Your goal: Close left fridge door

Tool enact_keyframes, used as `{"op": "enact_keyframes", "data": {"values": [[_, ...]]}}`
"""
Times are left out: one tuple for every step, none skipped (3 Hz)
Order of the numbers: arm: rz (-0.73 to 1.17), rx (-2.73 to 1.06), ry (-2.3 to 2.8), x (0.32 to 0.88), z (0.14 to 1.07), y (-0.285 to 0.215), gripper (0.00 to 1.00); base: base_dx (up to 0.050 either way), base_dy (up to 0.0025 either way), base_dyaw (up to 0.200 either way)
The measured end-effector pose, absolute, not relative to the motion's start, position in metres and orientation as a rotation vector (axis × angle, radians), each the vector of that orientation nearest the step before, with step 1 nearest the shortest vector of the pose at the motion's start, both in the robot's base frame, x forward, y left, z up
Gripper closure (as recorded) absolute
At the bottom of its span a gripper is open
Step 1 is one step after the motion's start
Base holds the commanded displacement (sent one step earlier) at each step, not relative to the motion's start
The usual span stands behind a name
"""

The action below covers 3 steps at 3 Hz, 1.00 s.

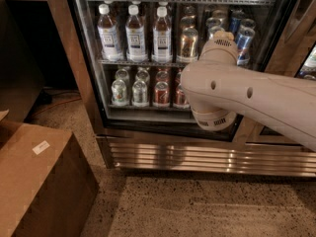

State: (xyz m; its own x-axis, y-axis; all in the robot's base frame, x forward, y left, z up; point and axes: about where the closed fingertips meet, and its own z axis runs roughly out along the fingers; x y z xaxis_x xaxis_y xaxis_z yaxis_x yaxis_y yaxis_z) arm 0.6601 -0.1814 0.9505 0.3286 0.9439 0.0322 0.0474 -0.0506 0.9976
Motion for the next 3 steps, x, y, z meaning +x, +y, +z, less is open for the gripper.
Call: {"op": "enact_keyframes", "data": {"values": [[0.969, 1.441, 0.969, 0.66, 0.9509, -0.1853, 1.0, 0.0, 0.0, 0.0], [0.972, 1.446, 0.964, 0.6603, 0.9523, -0.1869, 1.0, 0.0, 0.0, 0.0], [0.976, 1.454, 0.949, 0.6616, 0.9572, -0.1905, 1.0, 0.0, 0.0, 0.0]]}}
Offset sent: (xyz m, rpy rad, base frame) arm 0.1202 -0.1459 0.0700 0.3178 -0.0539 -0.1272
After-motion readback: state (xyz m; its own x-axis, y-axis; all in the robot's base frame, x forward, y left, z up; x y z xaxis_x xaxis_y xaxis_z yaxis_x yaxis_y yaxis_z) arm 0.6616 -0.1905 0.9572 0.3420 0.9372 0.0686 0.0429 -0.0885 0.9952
